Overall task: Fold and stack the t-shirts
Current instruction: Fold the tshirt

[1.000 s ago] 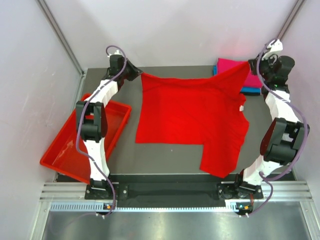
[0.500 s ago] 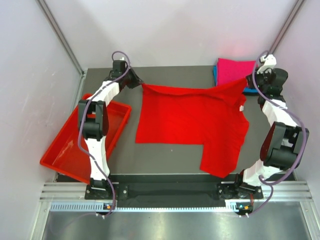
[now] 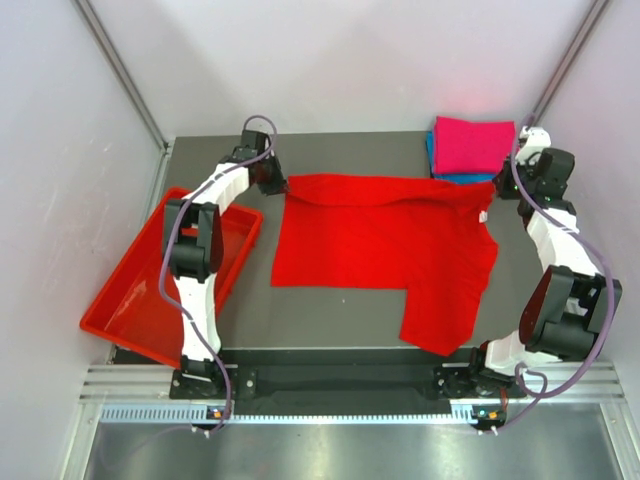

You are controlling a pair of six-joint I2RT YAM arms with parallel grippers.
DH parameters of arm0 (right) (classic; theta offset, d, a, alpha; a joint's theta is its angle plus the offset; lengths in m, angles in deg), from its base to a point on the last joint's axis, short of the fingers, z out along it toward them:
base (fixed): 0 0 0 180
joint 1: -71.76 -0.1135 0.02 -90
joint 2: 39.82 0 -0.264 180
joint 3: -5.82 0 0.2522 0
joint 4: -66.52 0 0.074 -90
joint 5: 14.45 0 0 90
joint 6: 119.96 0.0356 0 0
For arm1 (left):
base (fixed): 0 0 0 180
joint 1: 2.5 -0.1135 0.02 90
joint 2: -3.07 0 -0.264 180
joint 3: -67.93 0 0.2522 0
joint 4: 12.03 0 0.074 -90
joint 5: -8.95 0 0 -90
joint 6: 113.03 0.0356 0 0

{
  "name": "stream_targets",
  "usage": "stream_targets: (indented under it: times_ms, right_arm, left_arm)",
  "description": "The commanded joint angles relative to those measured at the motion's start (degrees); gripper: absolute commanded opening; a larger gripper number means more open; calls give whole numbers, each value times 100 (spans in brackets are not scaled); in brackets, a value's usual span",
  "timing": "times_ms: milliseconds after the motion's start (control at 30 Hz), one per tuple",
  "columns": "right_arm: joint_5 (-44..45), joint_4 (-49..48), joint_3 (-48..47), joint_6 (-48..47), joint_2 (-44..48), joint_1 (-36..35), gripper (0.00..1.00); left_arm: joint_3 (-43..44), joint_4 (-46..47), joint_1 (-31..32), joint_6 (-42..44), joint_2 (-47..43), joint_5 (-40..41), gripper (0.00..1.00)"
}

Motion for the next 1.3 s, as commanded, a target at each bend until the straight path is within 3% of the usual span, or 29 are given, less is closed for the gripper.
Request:
stream_targets:
  times_ms: [0,267,433,533,567,700,933,1267]
  right_arm:
    - [142,587,80,138,242,-13,0]
    - [872,1447,-17,525,40,-21,4]
    - [1038,2019,-26,929,-110,-13,10]
    - [794,2161,71,1069,-57,-21,23]
    - [627,2170,106,1123,-31,-21,31]
    - [459,2301,62,1395,74,-30,42]
    - [406,2337,-52,1782,312,-144,38]
    - [714,2108,-306,1940,-302,-1794,37]
  left_arm:
    - [67,-365,81,356,-35,411,0]
    - [-196,-463,187,366,-61,254,1]
    - [-65,-568,187,357,-105,34,18]
    - [259,-629,178,418,-201,191,27]
    - [356,-656,178,444,-202,236,29]
    - [1023,-1023,161,734,-9,420,32]
    - [2500,-1639,2,823,1019,43,29]
    - [2414,-1465,-7,735,1477,-1,30]
